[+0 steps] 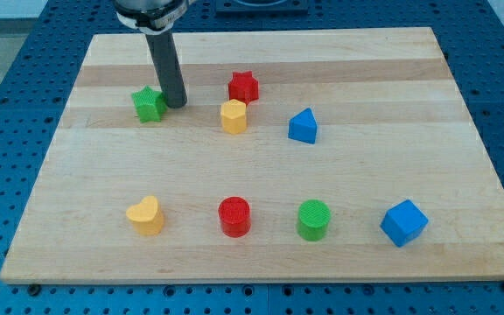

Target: Slide the green star towards the heart

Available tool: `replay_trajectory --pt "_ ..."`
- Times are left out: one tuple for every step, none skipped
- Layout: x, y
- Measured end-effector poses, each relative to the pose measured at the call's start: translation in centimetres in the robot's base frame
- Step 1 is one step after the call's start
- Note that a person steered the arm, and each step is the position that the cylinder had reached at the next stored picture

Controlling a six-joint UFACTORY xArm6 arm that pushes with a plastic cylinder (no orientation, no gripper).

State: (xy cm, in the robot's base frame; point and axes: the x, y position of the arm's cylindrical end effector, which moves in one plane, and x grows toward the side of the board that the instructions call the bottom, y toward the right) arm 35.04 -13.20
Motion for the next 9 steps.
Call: replay_trajectory --pt "-3.4 -2.1" --pt "-3.8 -2.6" --pt "-2.4 -2.6" --pt "0.4 -3.0" --pt "0.4 -3.1" --pt "0.4 -5.1" --pt "0.6 -7.5" --pt "1.6 -7.9" --pt "2.7 -7.9"
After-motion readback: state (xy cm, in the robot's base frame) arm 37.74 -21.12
